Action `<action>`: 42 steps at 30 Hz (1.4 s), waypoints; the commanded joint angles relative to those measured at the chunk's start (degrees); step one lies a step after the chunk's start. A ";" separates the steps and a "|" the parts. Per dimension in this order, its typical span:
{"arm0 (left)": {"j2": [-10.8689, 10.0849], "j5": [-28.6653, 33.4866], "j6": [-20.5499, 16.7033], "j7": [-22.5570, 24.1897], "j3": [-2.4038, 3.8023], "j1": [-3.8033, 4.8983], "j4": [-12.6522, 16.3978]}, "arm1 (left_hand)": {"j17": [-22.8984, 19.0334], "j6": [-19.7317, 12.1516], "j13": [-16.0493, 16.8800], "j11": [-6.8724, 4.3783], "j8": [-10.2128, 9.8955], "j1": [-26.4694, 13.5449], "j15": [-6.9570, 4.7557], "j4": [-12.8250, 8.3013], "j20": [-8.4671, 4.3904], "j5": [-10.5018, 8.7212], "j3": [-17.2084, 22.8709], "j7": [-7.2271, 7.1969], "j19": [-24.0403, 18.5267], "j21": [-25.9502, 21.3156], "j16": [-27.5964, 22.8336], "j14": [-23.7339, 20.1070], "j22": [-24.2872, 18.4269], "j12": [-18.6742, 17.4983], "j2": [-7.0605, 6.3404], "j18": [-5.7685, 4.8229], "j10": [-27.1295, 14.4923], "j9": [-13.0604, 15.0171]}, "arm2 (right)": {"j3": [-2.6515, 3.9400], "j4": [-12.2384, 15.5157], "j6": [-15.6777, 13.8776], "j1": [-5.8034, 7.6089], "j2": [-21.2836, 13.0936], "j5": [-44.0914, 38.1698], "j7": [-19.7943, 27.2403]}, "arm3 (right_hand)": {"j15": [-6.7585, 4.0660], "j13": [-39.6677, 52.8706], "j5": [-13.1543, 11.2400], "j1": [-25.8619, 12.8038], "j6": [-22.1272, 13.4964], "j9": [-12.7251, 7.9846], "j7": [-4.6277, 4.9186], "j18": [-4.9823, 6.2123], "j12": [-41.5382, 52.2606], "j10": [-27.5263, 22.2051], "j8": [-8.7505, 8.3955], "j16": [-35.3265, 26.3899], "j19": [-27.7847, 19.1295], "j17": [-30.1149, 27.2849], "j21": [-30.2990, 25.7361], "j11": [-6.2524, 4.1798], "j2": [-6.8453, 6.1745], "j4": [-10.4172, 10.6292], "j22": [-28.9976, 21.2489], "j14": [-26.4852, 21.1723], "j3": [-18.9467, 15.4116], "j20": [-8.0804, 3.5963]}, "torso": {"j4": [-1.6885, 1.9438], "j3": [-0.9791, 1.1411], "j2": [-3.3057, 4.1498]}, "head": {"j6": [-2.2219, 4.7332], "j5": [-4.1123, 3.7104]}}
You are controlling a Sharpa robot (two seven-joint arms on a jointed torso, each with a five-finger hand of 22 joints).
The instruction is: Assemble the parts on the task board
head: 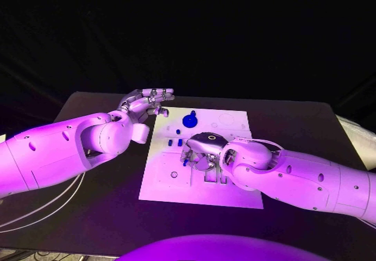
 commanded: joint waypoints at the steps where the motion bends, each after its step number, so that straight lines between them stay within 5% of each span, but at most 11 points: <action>1: 0.05 0.17 1.31 0.03 0.04 0.01 0.00 | -0.18 -0.43 -0.09 0.11 -0.01 -0.38 0.16 0.02 -0.04 0.00 -0.54 0.12 -0.06 -0.36 0.00 -0.21 -0.07 0.42 0.18 1.07 -0.49 -0.08 | -0.05 0.18 0.89 -0.14 0.03 -2.57 -0.75 | 0.32 0.06 0.21 0.48 -0.11 0.10 0.46 -0.75 0.26 0.41 -0.31 0.42 -0.07 0.06 0.25 0.03 -0.13 -0.04 0.03 1.87 0.34 0.22 | -0.02 0.00 0.00 | -0.09 0.00; 12: 0.00 0.16 1.52 -0.14 0.03 0.01 0.07 | -0.14 -0.45 -0.10 0.11 -0.01 -0.40 0.17 0.02 -0.03 -0.01 -0.58 0.12 -0.05 -0.37 0.03 -0.19 -0.08 0.43 0.18 1.07 -0.54 -0.08 | -0.07 0.52 2.68 -0.15 0.34 -4.64 -2.11 | 0.39 0.08 -0.04 0.15 -0.01 0.15 0.53 -0.76 0.24 0.43 -0.31 0.56 -0.11 -0.04 0.37 0.09 -0.48 -0.25 0.13 1.82 0.23 0.30 | -0.01 -0.06 0.00 | -0.20 -0.01; 19: -0.02 0.13 1.63 -0.29 0.03 0.01 0.20 | -0.14 -0.45 -0.10 0.11 -0.01 -0.40 0.17 0.02 -0.03 -0.01 -0.58 0.12 -0.05 -0.37 0.03 -0.19 -0.08 0.43 0.18 1.07 -0.54 -0.08 | -0.46 -0.01 3.92 -0.18 1.12 -5.05 -3.38 | 1.62 -0.13 -0.66 -3.96 -2.99 -0.49 1.77 -0.68 -0.16 -4.36 -1.80 0.28 -0.93 -1.51 0.18 1.45 -2.95 1.05 -0.50 1.24 -3.09 1.30 | -0.03 -0.06 -0.02 | -0.32 -0.10; 27: -0.11 -0.14 1.77 -0.50 0.04 0.01 0.27 | 0.36 -0.52 -0.13 0.14 -0.01 -0.45 0.19 0.04 0.00 -0.10 -0.73 0.12 0.00 -0.44 0.35 -0.02 -0.14 0.48 0.20 1.07 -0.76 -0.08 | -0.59 -0.10 1.73 -0.26 1.02 -5.15 -3.83 | 2.20 -0.03 0.11 -4.33 -5.19 -1.03 2.54 -0.37 0.23 -7.65 -1.77 -0.47 -1.99 -3.21 -0.49 2.28 -3.89 1.00 -1.93 0.60 -5.34 1.98 | 0.00 -0.07 -0.06 | -0.47 -0.20; 35: -0.25 -0.21 1.86 -0.61 0.04 0.01 0.25 | 0.27 -0.56 -0.15 0.16 -0.02 -0.48 0.21 0.05 0.02 -0.16 -0.81 0.12 0.04 -0.46 0.35 -0.02 -0.17 0.51 0.22 1.07 -0.89 -0.09 | -0.58 1.71 -4.67 -0.46 -0.65 -5.00 -3.99 | 2.31 0.12 1.25 -4.02 -5.88 -1.16 2.68 -0.22 0.84 -8.35 -1.71 -0.78 -2.51 -4.11 -0.85 2.37 -4.06 0.78 -2.65 0.30 -6.45 2.16 | 0.03 0.02 -0.01 | -0.46 -0.28; 42: -0.43 -0.22 1.94 -0.73 0.03 0.01 0.22 | 0.27 -0.56 -0.15 0.16 -0.02 -0.48 0.21 0.05 0.02 -0.16 -0.81 0.12 0.04 -0.46 0.35 -0.02 -0.17 0.51 0.22 1.07 -0.89 -0.09 | 0.51 6.33 -7.37 0.05 -5.89 -3.18 -4.16 | 2.19 0.28 2.14 -3.56 -5.60 -1.09 2.48 -0.25 1.71 -7.68 -1.49 -0.89 -2.34 -4.66 -0.62 2.18 -3.62 0.67 -2.27 0.22 -6.60 2.15 | -0.09 -0.05 -0.07 | -0.13 -0.73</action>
